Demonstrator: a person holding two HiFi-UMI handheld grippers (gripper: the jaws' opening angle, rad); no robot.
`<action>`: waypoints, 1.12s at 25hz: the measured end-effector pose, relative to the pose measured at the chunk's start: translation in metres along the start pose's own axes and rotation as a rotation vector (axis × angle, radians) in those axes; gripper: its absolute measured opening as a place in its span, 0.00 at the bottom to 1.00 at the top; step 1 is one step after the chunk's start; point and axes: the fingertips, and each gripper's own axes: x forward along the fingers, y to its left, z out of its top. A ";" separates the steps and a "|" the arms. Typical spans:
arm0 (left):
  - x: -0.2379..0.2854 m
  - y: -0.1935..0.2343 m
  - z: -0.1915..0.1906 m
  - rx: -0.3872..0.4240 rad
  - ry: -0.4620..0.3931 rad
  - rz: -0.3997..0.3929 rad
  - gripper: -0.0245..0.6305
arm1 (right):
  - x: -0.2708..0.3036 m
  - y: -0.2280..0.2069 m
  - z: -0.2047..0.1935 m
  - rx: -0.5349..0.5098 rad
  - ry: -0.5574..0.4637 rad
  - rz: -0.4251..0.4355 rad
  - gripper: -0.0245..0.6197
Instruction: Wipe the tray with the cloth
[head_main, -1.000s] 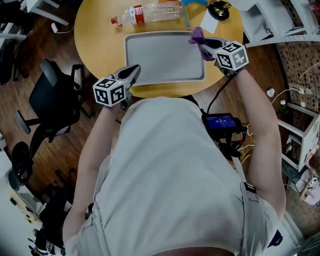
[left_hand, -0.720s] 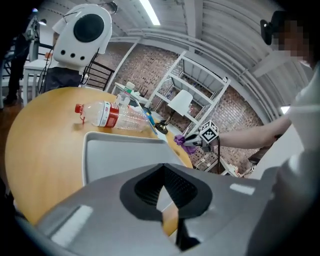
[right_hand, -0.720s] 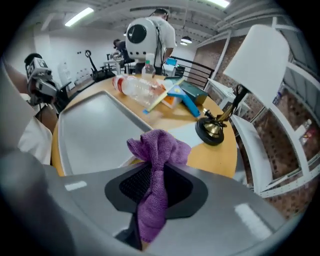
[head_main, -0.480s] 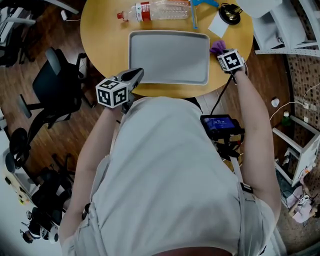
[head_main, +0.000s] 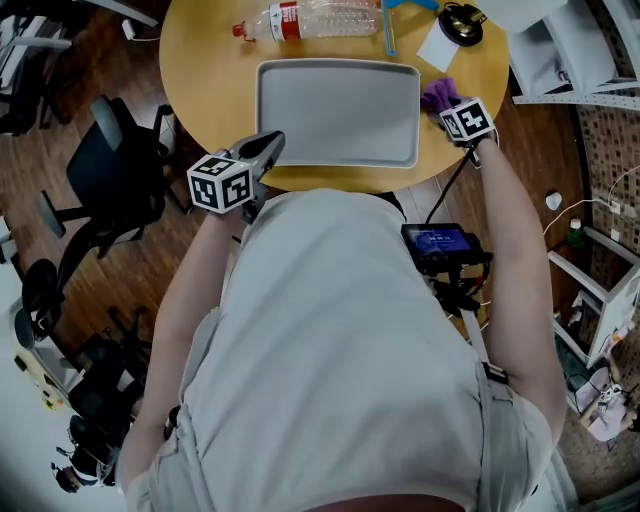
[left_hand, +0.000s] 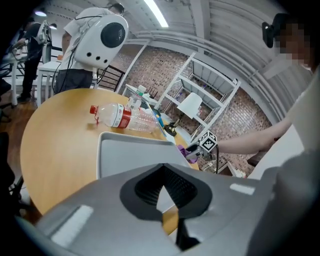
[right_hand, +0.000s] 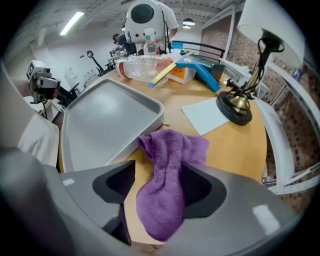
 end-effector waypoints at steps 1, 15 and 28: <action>-0.001 -0.002 0.007 0.001 -0.019 -0.013 0.04 | -0.011 0.000 0.003 0.004 -0.032 -0.005 0.48; -0.001 -0.025 0.078 0.167 -0.170 -0.054 0.04 | -0.196 0.120 0.141 0.003 -0.818 0.266 0.04; -0.013 -0.036 0.078 0.232 -0.203 -0.050 0.04 | -0.205 0.167 0.141 -0.087 -0.838 0.312 0.04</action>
